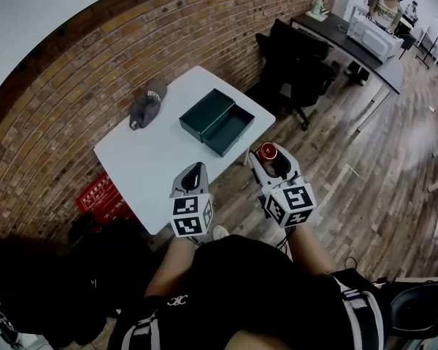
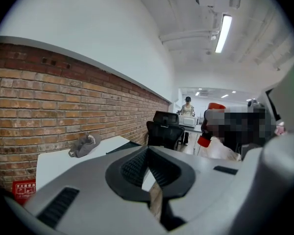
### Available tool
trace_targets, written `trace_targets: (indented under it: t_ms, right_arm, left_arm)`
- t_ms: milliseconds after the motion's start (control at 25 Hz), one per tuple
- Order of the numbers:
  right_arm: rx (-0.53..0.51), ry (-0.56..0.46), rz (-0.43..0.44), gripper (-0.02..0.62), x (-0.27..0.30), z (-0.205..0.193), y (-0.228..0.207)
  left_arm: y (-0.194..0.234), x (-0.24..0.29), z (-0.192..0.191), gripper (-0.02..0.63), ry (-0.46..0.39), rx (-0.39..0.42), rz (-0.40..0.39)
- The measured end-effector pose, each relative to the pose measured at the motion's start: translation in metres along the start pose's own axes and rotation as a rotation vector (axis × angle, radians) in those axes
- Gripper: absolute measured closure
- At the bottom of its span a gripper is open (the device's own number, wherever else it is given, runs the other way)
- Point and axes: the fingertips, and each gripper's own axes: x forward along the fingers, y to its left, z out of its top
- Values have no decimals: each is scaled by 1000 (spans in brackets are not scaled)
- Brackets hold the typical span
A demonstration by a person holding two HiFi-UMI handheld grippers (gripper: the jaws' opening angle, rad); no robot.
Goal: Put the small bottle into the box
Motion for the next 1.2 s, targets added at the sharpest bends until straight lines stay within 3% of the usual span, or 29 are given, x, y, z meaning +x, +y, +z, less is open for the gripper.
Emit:
trace_targets:
  t_ms: [280,720,960,1200]
  right_arm:
    - [34,1,13,374,73,8,7]
    - [72,57,-15,374,142,-8,-5]
    - [111,81,10,374,169,-22,-12]
    - [122,95,90,374,203,-27,-18]
  left_arm:
    - [58,40,11,594,-7,-59,-5]
    - [102,90,12,594,13,-76,-41]
    - [124,96,3,594,49,-84,17]
    - [144,103,1,594,63,-104,116]
